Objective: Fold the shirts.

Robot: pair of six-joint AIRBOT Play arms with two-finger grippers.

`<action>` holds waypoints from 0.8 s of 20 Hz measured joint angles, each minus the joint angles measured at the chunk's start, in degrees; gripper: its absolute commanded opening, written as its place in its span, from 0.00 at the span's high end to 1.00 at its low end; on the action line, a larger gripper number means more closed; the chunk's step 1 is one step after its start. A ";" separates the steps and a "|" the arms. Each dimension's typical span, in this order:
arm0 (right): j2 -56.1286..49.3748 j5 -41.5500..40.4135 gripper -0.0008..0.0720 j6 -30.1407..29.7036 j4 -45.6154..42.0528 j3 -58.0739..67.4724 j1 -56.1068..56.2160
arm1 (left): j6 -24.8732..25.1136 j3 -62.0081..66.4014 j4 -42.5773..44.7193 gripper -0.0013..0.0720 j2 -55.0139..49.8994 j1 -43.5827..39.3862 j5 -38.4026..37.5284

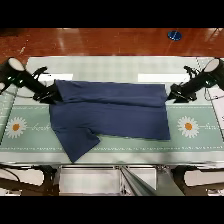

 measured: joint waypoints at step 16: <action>41.86 -22.88 0.43 -4.42 23.45 -45.29 -2.62 | 4.98 -47.12 -14.38 0.29 27.02 17.57 14.29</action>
